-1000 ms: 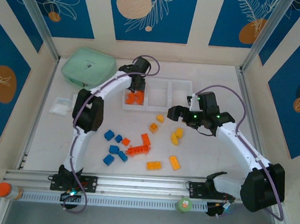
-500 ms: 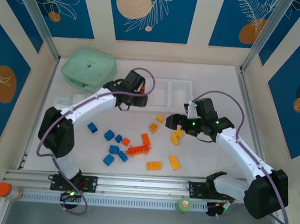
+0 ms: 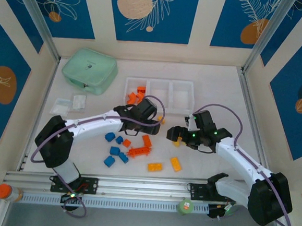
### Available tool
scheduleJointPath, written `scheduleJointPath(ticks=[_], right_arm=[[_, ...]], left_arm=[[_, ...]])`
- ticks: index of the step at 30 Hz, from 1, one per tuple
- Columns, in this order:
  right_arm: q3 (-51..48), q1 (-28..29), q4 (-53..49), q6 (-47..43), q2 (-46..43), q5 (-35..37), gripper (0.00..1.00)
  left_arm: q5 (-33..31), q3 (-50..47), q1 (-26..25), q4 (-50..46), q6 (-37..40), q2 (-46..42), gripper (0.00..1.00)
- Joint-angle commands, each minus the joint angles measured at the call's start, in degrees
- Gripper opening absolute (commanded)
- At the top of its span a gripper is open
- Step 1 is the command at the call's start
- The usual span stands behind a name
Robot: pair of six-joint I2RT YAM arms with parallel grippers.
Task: Sort the legos into containers by color
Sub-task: Pick up the lego from the middle-left of the table.
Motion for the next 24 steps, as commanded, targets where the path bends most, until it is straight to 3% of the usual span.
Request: scheduleJointPath(ticks=[1, 13, 24], right_arm=[[-0.85, -0.96, -0.07, 0.67, -1.37, -0.76, 0.99], [-2.55, -4.37, -0.01, 0.24, -3.05, -2.36, 0.99], [-3.67, -7.59, -0.24, -1.00, -4.14, -3.66, 0.99]], left_arm=[[-2.98, -1.18, -1.32, -3.22, -3.79, 1.82, 0.65], [-0.39, -6.13, -4.51, 0.21, -15.92, 4.51, 0.70], [-1.85, -2.40, -5.97, 0.87, -16.76, 11.19, 0.68]])
